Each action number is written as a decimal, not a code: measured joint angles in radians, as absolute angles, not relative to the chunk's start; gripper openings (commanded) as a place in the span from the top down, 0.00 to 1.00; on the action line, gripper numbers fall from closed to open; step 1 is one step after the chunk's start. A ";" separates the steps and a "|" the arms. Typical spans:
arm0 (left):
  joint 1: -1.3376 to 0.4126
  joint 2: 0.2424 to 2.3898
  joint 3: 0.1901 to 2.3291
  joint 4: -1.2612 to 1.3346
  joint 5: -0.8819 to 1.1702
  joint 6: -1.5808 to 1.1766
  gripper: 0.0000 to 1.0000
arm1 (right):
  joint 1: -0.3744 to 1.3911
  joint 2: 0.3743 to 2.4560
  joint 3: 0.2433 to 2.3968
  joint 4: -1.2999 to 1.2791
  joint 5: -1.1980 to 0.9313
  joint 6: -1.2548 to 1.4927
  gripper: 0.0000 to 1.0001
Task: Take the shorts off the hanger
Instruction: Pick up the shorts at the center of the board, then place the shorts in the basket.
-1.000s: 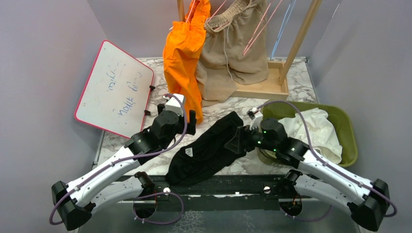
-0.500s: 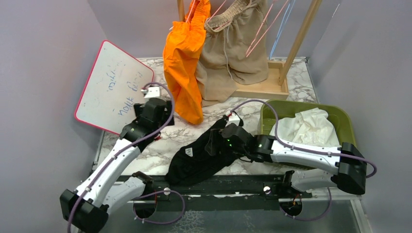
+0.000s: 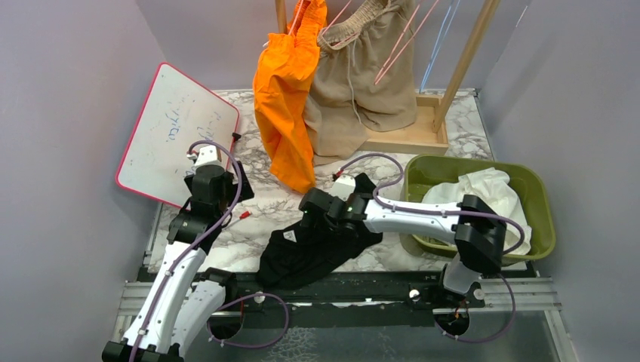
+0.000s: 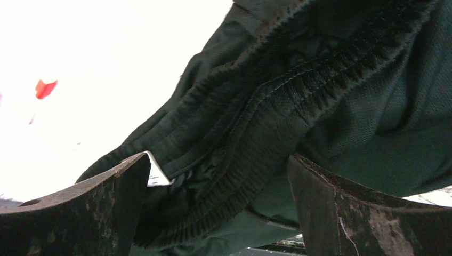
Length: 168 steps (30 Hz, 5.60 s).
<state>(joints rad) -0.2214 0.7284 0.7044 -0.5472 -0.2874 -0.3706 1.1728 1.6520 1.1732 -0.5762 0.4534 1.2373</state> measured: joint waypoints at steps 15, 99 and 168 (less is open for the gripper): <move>-0.221 0.727 0.704 -0.535 -0.258 -0.369 0.01 | 1.177 1.879 1.294 -0.732 0.520 1.327 0.15; -0.221 0.604 0.690 -0.514 -0.259 -0.359 0.01 | 1.262 1.477 0.889 -0.173 0.452 0.469 0.99; -0.221 0.800 0.680 -0.457 -0.236 -0.347 0.01 | 0.560 0.916 0.894 -0.530 1.100 0.333 0.98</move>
<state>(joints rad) -0.2214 0.7998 0.6796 -0.4568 -0.2356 -0.3466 0.5598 0.9165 0.8944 -0.5301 1.1004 0.3328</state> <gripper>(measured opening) 0.988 0.235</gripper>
